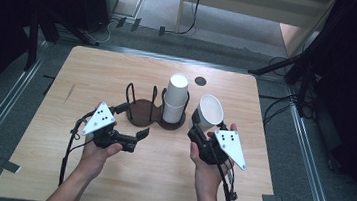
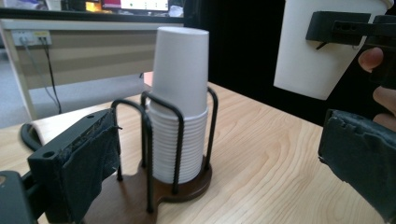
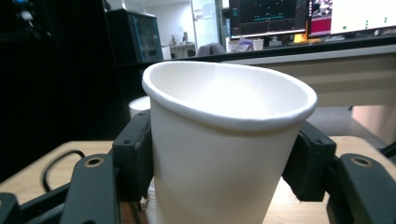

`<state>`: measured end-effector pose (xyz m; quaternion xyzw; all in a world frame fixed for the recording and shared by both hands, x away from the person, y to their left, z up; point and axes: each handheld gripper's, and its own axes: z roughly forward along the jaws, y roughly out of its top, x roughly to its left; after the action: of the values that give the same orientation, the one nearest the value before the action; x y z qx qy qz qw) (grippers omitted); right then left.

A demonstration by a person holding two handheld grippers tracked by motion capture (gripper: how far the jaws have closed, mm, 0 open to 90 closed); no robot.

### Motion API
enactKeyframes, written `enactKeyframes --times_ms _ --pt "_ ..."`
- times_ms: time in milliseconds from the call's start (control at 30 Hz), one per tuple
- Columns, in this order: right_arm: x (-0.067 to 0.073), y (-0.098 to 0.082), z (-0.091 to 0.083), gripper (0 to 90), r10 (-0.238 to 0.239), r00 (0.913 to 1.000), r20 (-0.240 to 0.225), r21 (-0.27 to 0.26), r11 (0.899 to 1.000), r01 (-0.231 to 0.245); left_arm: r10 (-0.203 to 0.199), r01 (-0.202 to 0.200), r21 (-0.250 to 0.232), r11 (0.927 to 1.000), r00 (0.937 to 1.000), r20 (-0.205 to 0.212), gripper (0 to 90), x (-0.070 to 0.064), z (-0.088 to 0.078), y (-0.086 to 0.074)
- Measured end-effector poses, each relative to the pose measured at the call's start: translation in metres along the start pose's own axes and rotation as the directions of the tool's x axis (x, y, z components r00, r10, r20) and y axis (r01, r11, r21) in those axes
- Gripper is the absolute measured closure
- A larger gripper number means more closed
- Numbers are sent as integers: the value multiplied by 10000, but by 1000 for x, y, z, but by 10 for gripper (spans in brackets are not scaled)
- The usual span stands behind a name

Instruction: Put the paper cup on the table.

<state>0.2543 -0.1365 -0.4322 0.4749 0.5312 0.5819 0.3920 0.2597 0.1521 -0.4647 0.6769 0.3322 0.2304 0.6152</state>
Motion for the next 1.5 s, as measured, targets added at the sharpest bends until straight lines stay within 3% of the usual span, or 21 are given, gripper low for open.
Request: enactKeyframes --times_ms 233,433,667,833,900,1033,1267,1367,1500 --pt "-11 -6 4 345 -739 9969 277 144 9972 735 -118 115 -71 9999 9988 -473 0 14 -19 -10" --pt "-22 -9 9 345 -1054 9937 387 106 9944 1050 -226 223 -34 9997 9960 -870 0 26 -34 -18" --pt "-32 -12 14 345 -1422 9871 730 181 9898 1413 -460 460 -34 9989 9892 -1392 0 40 -53 -30" --pt "-42 -16 20 338 -1615 9790 1246 315 9868 1587 -525 540 42 9985 9841 -1696 0 48 -65 -40" --pt "-47 -18 23 336 -1690 9728 1584 383 9855 1650 -590 618 92 9980 9808 -1859 0 53 -69 -45" --pt "-58 -23 29 338 -1701 9733 1542 461 9852 1649 -668 742 257 9969 9736 -2180 0 61 -80 -55" --pt "-78 -32 42 338 -1254 9831 1335 774 9903 1158 -789 944 455 9945 9603 -2677 0 76 -102 -67" --pt "-83 -37 48 338 -1499 9803 1287 752 9871 1411 -870 1062 530 9929 9547 -2845 0 81 -109 -71" --pt "-92 -45 57 341 -1497 9830 1067 714 9872 1426 -956 1182 559 9914 9468 -3074 0 87 -121 -75"
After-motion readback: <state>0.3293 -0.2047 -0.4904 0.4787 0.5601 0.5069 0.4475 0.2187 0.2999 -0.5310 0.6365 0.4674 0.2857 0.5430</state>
